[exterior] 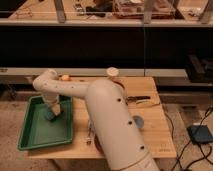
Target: Wipe tray with sponge
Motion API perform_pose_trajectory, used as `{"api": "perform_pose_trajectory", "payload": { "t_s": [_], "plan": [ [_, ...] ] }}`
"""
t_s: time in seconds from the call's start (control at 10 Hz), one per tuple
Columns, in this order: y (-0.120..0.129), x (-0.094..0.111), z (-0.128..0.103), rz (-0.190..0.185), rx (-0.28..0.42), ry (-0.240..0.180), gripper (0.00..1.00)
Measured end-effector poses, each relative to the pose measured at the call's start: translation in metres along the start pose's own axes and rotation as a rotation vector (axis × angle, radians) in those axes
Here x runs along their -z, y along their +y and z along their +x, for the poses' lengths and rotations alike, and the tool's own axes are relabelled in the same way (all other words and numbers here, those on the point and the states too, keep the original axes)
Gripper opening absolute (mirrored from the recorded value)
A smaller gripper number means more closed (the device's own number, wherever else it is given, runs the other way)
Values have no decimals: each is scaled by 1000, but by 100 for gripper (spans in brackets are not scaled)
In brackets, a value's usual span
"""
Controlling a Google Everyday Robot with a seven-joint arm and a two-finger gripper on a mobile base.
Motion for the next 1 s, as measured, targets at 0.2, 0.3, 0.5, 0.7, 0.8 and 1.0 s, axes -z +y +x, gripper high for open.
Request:
{"api": "perform_pose_trajectory", "payload": {
  "t_s": [0.2, 0.3, 0.5, 0.7, 0.8, 1.0],
  "plan": [
    [19, 7, 16, -5, -29, 15, 0],
    [26, 8, 16, -12, -24, 18, 0],
    [38, 4, -3, -22, -13, 17, 0],
    [59, 4, -29, -30, -6, 18, 0],
    [78, 6, -41, -35, -10, 23, 0],
    [103, 8, -62, -44, -11, 22, 0]
  ]
}}
